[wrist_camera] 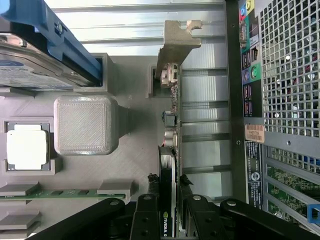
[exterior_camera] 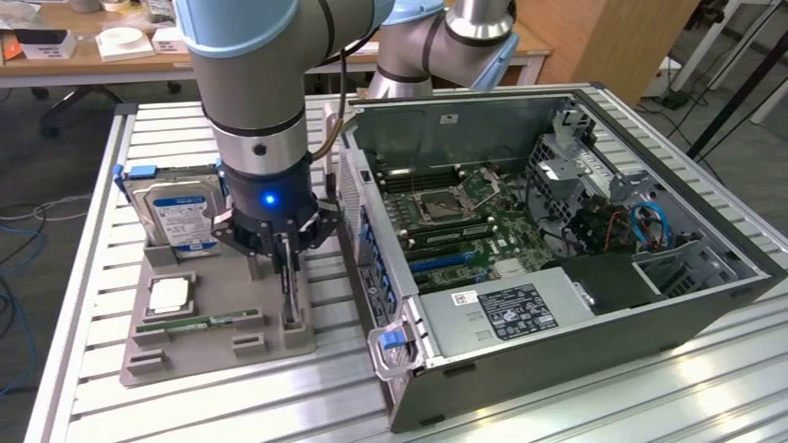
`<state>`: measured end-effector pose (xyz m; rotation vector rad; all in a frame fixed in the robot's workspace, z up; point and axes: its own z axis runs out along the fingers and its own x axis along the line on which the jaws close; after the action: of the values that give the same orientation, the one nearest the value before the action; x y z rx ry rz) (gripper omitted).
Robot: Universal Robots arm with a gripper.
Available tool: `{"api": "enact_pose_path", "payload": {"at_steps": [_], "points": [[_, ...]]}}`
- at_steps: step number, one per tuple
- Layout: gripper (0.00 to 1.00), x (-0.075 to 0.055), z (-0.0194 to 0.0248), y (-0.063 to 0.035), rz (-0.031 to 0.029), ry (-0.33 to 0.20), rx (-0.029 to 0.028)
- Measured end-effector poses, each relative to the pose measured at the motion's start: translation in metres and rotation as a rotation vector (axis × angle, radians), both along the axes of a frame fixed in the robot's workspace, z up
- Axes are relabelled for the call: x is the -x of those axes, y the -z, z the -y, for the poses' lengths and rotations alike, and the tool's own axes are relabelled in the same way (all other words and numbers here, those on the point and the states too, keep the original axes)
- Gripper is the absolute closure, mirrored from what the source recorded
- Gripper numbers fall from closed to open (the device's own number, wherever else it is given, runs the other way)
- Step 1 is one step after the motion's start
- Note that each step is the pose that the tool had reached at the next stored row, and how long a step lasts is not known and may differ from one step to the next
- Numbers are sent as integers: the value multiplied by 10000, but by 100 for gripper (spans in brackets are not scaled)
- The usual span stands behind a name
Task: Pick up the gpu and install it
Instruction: 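Pick up the gpu and move the gpu toward the slot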
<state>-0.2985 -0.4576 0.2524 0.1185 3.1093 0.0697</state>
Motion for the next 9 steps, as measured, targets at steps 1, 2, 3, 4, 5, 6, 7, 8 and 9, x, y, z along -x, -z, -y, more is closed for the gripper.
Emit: {"api": "enact_pose_path", "payload": {"at_steps": [1, 2, 3, 4, 5, 6, 7, 8, 9], "points": [[74, 0, 0, -3, -1, 0, 1], [74, 0, 0, -8, -2, 0, 2], [74, 0, 0, -12, -2, 1, 3], [74, 0, 0, -17, -2, 0, 1], [74, 0, 0, -22, -1, 1, 1], [74, 0, 0, -28, -2, 0, 2], [74, 0, 0, -35, -1, 1, 1], [74, 0, 0, -41, -1, 0, 2], [74, 0, 0, -49, -1, 0, 2]]}}
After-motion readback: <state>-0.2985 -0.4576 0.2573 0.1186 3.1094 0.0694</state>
